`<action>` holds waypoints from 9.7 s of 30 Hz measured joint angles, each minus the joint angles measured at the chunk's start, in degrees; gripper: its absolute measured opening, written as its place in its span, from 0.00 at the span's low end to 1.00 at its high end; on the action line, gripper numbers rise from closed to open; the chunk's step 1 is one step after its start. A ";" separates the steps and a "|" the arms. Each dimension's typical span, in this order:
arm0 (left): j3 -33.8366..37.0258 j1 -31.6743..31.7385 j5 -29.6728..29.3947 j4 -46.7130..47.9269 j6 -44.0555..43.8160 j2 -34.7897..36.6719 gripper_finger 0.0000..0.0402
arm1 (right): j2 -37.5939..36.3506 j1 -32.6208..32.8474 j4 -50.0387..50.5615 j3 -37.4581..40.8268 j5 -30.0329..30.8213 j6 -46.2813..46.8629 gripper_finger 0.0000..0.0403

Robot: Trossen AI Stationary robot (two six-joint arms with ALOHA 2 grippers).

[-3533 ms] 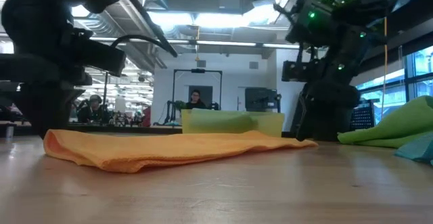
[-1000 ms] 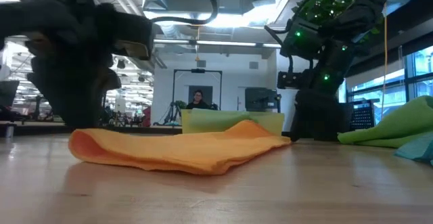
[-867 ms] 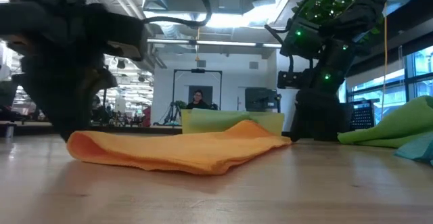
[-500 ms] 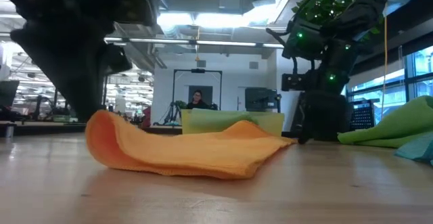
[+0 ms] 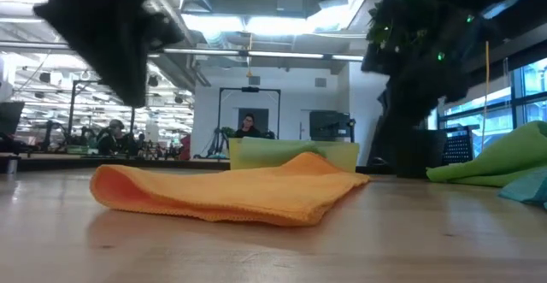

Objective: Fold microfiber towels
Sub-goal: Fold the orange microfiber towel

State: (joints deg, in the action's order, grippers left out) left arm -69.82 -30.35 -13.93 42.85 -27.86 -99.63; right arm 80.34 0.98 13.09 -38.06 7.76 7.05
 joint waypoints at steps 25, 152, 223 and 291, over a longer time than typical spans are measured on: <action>2.62 -5.84 -6.96 -12.50 26.50 -2.37 0.29 | -2.10 2.48 -8.41 -0.02 0.23 -9.01 0.05; 7.19 -7.96 -21.03 -25.96 17.65 -12.02 0.00 | -2.08 7.08 -17.30 -0.01 5.26 -9.08 0.05; 7.04 12.83 -5.88 -28.19 7.45 -2.99 0.00 | 17.77 28.84 -20.01 -7.52 13.63 13.28 0.50; -4.17 19.98 -0.65 -17.23 30.12 -2.69 0.00 | 6.91 26.52 -17.78 2.17 16.85 10.01 0.01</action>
State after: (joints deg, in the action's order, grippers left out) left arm -73.99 -10.37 -14.58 25.61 2.26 -102.32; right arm 87.25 27.50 -4.69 -35.90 24.61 17.06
